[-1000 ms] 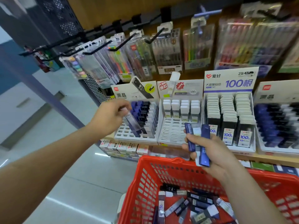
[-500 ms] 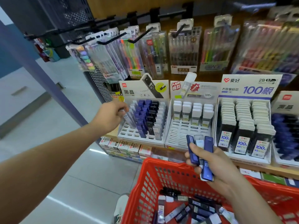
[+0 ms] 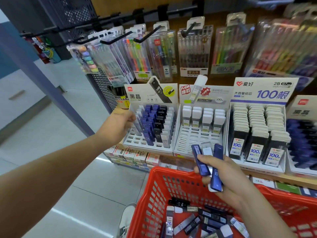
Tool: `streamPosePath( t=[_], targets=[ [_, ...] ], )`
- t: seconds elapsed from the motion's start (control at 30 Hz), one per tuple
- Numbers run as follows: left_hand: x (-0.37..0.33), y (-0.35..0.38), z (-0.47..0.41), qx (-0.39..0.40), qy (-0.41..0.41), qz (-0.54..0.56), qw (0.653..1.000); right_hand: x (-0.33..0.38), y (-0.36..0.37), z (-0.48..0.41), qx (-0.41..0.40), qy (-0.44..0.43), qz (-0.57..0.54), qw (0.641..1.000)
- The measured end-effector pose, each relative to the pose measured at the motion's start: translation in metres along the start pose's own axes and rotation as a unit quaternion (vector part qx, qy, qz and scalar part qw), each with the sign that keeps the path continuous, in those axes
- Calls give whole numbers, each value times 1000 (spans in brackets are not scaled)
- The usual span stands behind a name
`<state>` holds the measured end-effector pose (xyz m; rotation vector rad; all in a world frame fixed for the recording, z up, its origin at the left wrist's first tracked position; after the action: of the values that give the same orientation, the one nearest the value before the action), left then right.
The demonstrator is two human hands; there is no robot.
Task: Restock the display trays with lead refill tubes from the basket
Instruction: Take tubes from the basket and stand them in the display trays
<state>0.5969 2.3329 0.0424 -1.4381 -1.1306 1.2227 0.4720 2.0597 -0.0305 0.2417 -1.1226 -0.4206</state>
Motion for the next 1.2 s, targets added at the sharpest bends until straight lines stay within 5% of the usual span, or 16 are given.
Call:
streamPosePath(
  t=[0.27,0.33,0.4,0.5,0.67,0.77,0.87,1.0,1.1,1.2],
  targets=[
    [-17,-16,-3,-38,-34,30,998,10,15,8,20,-33,4,999],
    [-40,-28,4,-48,-25,104,993,14,18,9,24,-50,8,998],
    [-71,-32,15,41,-26,256,965,19,19,11,27,-65,18,997],
    [-121,-24,40,189,79,269,941,27,21,15,38,-85,30,995],
    [-147,-22,58,117,239,149,952,40,20,22,39,-87,30,995],
    [-143,-14,61,166,120,256,945,47,19,27,31,-77,-82,993],
    [-145,-3,74,247,2,411,878,52,18,29,42,-110,-57,991],
    [-154,-4,88,292,0,450,844,53,16,31,21,-160,48,986],
    [-148,-15,85,265,-17,449,853,55,18,35,25,-169,59,983],
    [-138,-25,80,253,-45,501,827,57,29,41,65,-168,100,979]
  ],
)
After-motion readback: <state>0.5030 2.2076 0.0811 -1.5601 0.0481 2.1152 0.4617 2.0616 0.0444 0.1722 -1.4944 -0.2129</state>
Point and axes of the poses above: each hand's wrist, its own z-axis away from the middle knuckle, its own y-axis out of the palm, x = y × z, the point moved 5 cm from there along -z, towards the middle knuckle, and after that the axes turned 9 degrees about -y, right-handed, at the moved point
